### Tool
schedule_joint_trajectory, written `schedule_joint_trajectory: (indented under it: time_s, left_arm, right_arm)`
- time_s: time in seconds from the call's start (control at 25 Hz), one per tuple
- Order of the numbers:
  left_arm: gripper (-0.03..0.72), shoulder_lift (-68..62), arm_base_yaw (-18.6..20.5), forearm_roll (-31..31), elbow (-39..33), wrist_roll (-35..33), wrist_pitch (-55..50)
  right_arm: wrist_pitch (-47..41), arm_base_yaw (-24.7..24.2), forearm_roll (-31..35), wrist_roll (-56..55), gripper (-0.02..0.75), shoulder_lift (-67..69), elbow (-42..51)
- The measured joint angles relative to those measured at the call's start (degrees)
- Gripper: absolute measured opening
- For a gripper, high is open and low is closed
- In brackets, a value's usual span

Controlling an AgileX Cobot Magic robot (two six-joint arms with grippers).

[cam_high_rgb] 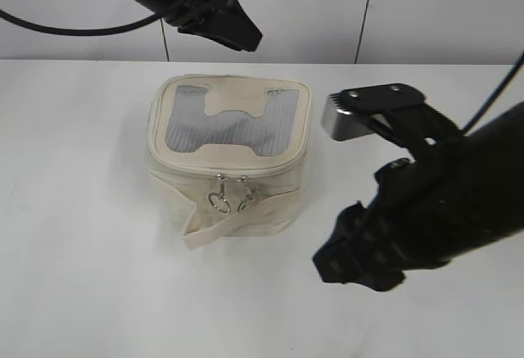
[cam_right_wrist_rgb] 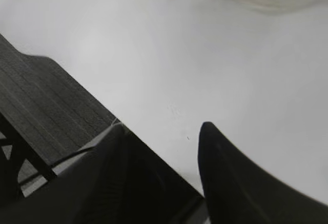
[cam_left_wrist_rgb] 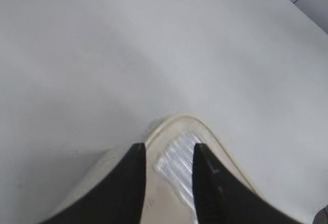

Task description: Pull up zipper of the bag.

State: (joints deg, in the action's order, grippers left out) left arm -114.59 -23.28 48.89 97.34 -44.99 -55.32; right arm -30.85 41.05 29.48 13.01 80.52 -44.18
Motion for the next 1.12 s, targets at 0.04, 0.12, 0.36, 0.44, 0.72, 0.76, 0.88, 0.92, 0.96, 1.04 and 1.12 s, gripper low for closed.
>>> schedule_joint_trajectory:
  time_s: [0.04,0.12,0.36,0.44,0.72,0.76,0.88,0.92,0.96,1.04,1.12]
  left_arm:
    - [0.239,2.97,0.00,-1.09,-2.31,0.54,0.64]
    - [0.239,9.60,0.00,-2.95,-9.39,1.79,3.80]
    - [0.239,39.38,0.05,-10.37,-34.26,10.97,12.10]
    - [0.239,50.70,0.05,-14.82,-41.18,16.34,12.48]
    - [0.239,89.76,0.05,-38.16,-55.74,38.86,2.85]
    - [0.239,94.09,0.05,-40.26,-56.92,40.37,0.69]
    - [0.239,104.85,0.05,-43.99,-60.30,42.40,-6.33]
    - [0.239,108.05,0.05,-44.88,-61.32,42.65,-7.46]
    - [0.239,110.41,0.05,-45.39,-62.43,42.84,-8.24]
    - [0.239,114.34,0.05,-45.59,-64.23,42.83,-9.11]
    - [0.239,114.97,0.05,-45.77,-64.64,42.83,-9.30]
  right_arm:
    - [-1.49,0.00,-3.12,-3.17,0.369,-2.52,0.78]
    - [-5.34,0.00,-8.59,-8.75,0.369,-7.08,2.06]
    - [-17.68,0.00,-20.41,-18.76,0.369,-25.12,5.77]
    - [-21.81,0.00,-23.13,-19.96,0.369,-32.53,6.11]
    - [-35.74,0.04,-34.13,-22.38,0.369,-57.16,6.50]
    - [-36.14,0.04,-35.14,-22.38,0.369,-60.34,6.68]
    - [-36.27,0.22,-35.56,-22.33,0.369,-67.98,8.45]
    - [-36.27,0.22,-35.08,-22.11,0.369,-70.14,9.70]
    - [-36.12,0.22,-34.52,-21.68,0.369,-71.74,11.05]
    - [-35.32,0.22,-33.29,-20.50,0.369,-74.73,13.15]
    - [-32.21,0.30,-32.38,-20.03,0.369,-76.74,14.24]
